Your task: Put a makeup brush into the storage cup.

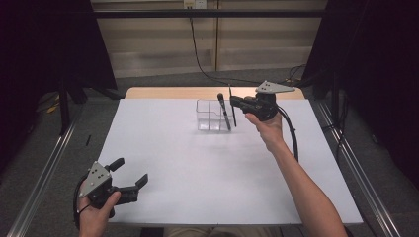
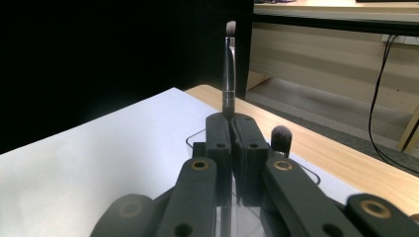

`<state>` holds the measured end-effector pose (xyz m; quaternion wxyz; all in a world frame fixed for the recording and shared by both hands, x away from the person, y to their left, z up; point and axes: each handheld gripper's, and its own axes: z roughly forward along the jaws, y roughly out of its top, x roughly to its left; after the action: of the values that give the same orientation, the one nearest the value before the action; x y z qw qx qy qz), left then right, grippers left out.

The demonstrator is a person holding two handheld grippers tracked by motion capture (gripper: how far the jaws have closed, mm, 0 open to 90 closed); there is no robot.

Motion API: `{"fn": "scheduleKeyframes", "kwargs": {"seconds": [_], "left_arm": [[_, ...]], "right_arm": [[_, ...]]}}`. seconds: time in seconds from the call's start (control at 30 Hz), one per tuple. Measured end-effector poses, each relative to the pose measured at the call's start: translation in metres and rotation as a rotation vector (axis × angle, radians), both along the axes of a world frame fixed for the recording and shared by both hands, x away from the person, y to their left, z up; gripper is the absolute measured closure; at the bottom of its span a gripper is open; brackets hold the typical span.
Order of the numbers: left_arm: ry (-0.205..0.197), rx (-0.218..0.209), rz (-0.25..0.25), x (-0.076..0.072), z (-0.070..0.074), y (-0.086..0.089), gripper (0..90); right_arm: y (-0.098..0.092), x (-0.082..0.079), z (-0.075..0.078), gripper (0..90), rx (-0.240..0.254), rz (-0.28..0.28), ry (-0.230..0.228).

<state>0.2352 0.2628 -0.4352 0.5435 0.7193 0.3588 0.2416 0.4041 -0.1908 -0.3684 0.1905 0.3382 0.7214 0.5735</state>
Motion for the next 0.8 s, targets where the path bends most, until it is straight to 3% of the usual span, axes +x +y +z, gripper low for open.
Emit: {"fn": "scheduleKeyframes", "kwargs": {"seconds": [0.3,0.57,0.8], "left_arm": [[0.000,-0.004,-0.002,0.000,0.000,0.000,3.4],[-0.001,-0.002,-0.002,0.000,0.001,0.001,3.4],[0.003,-0.004,-0.005,0.001,0.000,0.000,3.4]], "right_arm": [[0.007,0.014,0.005,86.9,-0.012,-0.019,0.001],[0.007,0.025,0.005,86.9,0.025,-0.038,-0.005],[0.009,0.032,0.011,86.8,0.017,-0.058,-0.017]]}}
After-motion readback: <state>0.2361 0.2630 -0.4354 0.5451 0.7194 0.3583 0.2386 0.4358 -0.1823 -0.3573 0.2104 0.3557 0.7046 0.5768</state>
